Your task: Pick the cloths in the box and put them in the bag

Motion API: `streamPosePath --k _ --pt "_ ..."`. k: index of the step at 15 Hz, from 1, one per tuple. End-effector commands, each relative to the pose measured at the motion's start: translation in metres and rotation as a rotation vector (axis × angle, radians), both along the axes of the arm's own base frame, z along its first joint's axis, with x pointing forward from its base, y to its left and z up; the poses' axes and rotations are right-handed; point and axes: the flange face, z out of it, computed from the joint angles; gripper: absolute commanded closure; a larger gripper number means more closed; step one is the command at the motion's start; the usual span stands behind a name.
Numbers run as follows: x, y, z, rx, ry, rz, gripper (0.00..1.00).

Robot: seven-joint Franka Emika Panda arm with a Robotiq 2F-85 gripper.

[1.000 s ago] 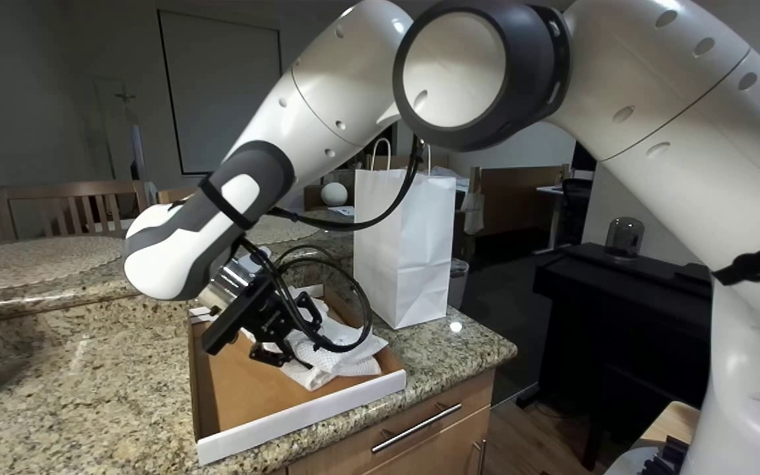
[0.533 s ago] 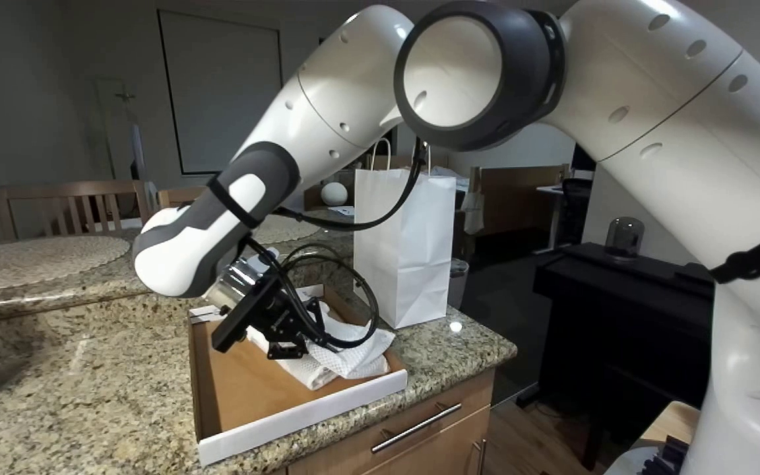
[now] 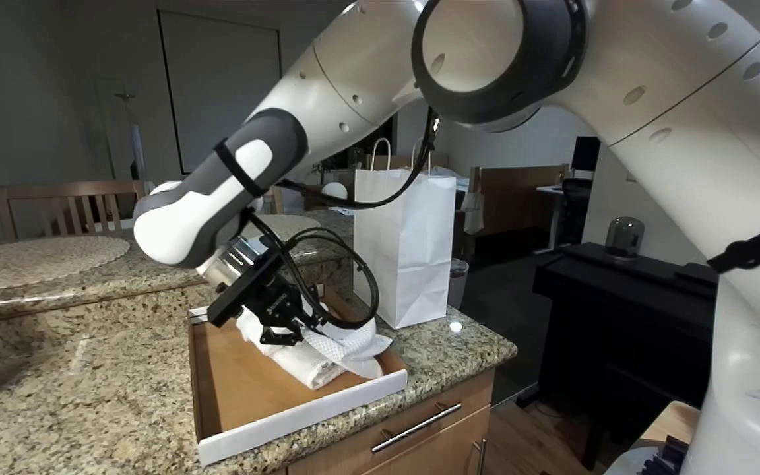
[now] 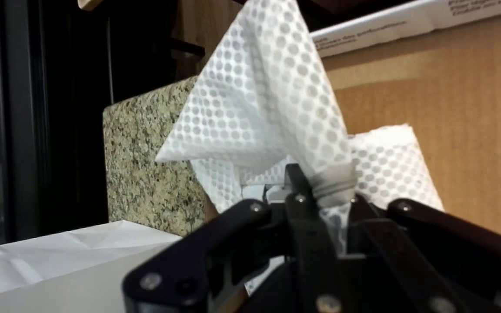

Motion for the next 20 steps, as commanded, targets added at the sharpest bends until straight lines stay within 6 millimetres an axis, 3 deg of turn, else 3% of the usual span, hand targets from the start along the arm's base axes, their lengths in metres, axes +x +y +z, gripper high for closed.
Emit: streamPosePath --k 1,8,14,18,20 --pt "-0.029 -0.001 0.054 0.097 0.028 0.058 0.92" --pt "-0.051 -0.01 0.158 0.225 -0.039 0.112 0.92" --pt "-0.06 -0.031 0.27 0.318 -0.177 0.185 0.91" --pt "-0.071 -0.06 0.343 0.37 -0.23 0.261 0.92" --pt "-0.077 -0.088 0.379 0.385 -0.28 0.28 0.93"
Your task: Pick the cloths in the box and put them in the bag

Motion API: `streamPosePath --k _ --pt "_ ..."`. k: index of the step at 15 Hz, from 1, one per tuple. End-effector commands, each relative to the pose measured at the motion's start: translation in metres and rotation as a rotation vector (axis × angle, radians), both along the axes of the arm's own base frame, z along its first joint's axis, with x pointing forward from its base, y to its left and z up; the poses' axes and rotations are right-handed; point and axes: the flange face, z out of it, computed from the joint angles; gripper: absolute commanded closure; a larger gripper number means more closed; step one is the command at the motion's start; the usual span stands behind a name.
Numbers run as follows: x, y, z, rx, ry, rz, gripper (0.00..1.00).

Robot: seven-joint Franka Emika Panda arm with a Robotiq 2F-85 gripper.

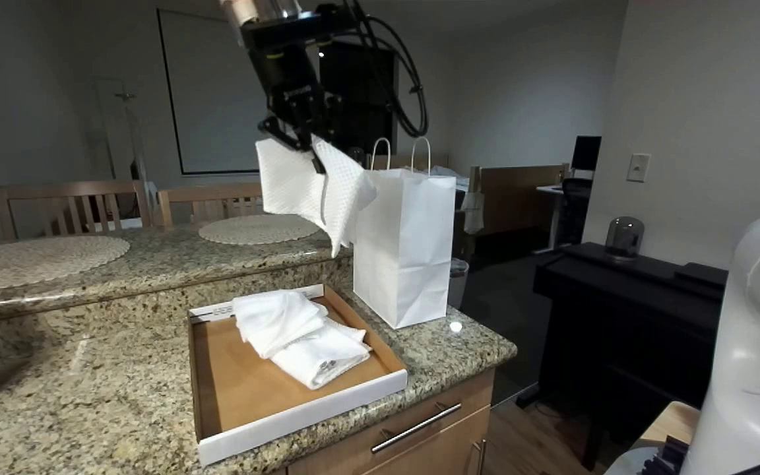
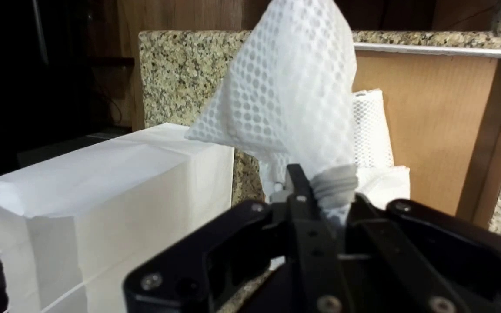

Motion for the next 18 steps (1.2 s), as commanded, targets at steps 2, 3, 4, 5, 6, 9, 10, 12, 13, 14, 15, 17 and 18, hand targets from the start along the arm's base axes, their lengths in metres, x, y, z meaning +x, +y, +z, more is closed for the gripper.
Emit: streamPosePath --k 2,3,4,5,6,9,10,12,13,14,15,17,18 --pt "-0.024 -0.065 0.073 0.051 -0.09 0.054 0.93" --pt "-0.028 -0.081 0.086 0.057 -0.114 0.07 0.92" --pt "-0.031 -0.095 0.094 0.061 -0.124 0.091 0.93" --pt "-0.017 -0.072 0.086 0.048 -0.1 0.044 0.93" --pt "-0.02 -0.082 0.095 0.051 -0.113 0.04 0.93" --pt "-0.019 -0.076 0.091 0.048 -0.105 0.048 0.93" --pt "-0.017 -0.077 0.096 0.052 -0.101 0.055 0.93" --pt "-0.016 -0.096 0.124 0.087 -0.166 0.025 0.94" --pt "-0.015 -0.108 0.144 0.116 -0.202 0.0 0.94" --pt "-0.014 -0.121 0.159 0.136 -0.229 -0.022 0.94" --pt "-0.011 -0.137 0.178 0.16 -0.258 -0.047 0.93" --pt "-0.001 -0.17 0.207 0.23 -0.331 -0.146 0.93" --pt "0.005 -0.186 0.217 0.264 -0.353 -0.184 0.94"
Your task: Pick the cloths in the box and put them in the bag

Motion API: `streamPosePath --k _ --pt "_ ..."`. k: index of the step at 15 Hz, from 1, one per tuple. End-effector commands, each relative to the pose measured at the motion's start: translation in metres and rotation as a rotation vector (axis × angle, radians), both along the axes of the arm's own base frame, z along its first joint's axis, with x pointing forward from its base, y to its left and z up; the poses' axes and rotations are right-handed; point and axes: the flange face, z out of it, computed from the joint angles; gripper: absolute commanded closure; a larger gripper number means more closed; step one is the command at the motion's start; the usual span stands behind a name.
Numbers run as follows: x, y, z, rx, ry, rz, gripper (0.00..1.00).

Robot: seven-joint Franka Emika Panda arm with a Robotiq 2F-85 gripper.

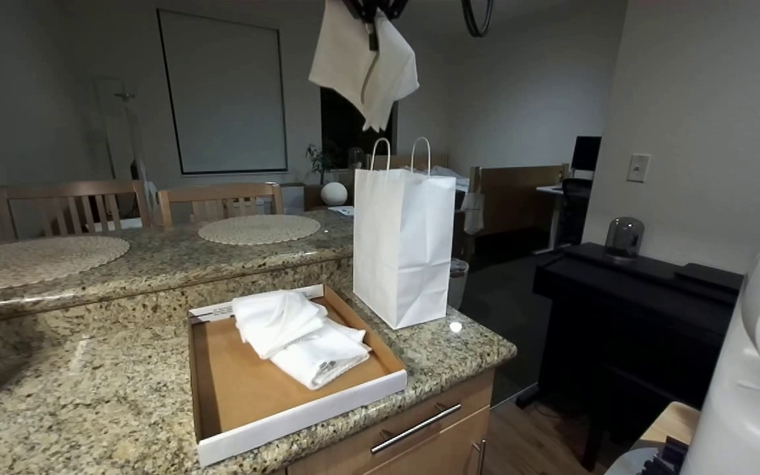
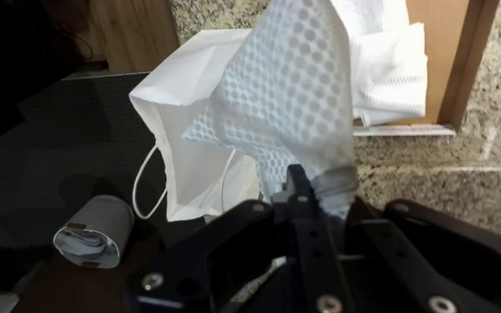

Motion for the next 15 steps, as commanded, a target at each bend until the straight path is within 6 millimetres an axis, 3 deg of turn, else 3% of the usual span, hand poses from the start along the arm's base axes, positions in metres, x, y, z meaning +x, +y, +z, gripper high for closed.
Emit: streamPosePath --k 1,3,8,15 --pt "0.02 -0.054 0.036 0.142 -0.073 -0.118 0.94" --pt "0.039 -0.083 0.037 0.213 -0.107 -0.199 0.94" --pt "0.089 -0.132 0.009 0.299 -0.146 -0.455 0.94" --pt "0.111 -0.182 -0.005 0.293 -0.186 -0.748 0.94"
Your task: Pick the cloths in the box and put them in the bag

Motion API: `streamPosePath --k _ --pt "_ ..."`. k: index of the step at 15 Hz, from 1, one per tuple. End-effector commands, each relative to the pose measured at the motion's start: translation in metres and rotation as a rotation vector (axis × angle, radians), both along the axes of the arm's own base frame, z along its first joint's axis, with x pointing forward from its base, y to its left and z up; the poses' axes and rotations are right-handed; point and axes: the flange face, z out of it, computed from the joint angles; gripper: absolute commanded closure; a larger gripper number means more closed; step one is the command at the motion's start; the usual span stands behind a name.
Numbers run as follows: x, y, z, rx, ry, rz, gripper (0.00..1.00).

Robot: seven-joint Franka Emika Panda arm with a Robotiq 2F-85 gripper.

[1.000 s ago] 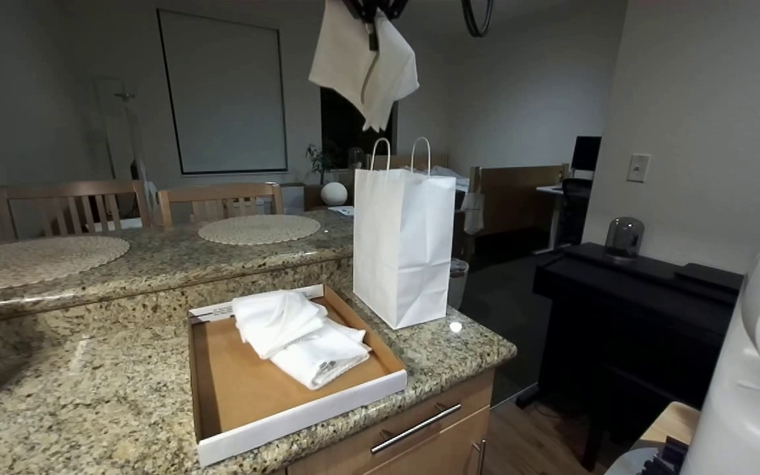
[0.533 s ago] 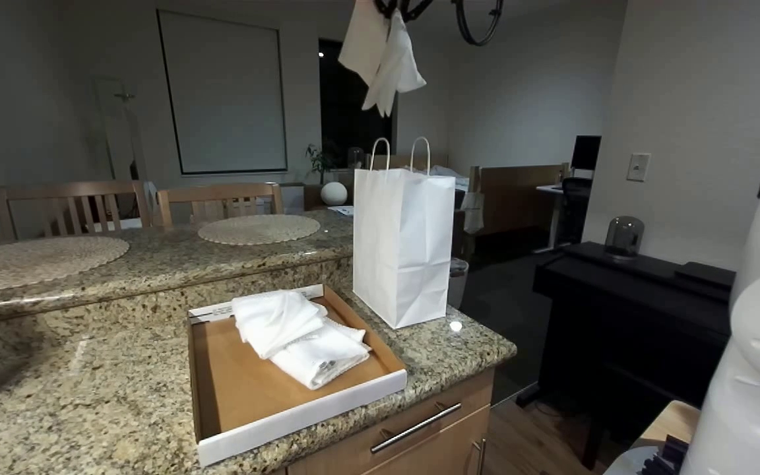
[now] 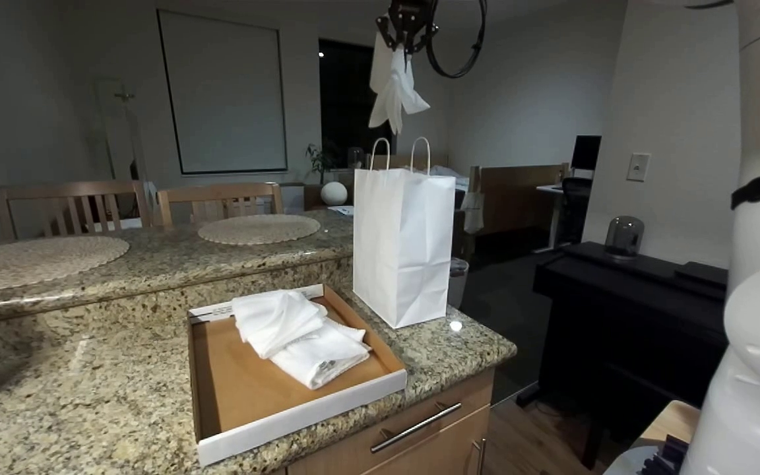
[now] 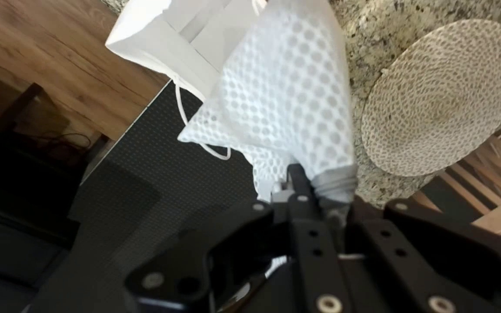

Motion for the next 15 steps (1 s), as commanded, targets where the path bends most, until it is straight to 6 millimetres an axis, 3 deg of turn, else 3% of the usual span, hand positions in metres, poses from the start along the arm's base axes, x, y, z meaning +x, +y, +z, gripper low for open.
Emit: streamPosePath --k 1,4,9,15 --pt "0.005 -0.019 -0.002 0.016 -0.004 -0.113 0.94" --pt "0.011 -0.027 -0.021 0.007 0.048 -0.143 0.94" --pt "0.023 -0.02 -0.061 -0.033 0.138 -0.119 0.94" --pt "0.02 0.031 -0.099 -0.104 0.245 0.03 0.94"
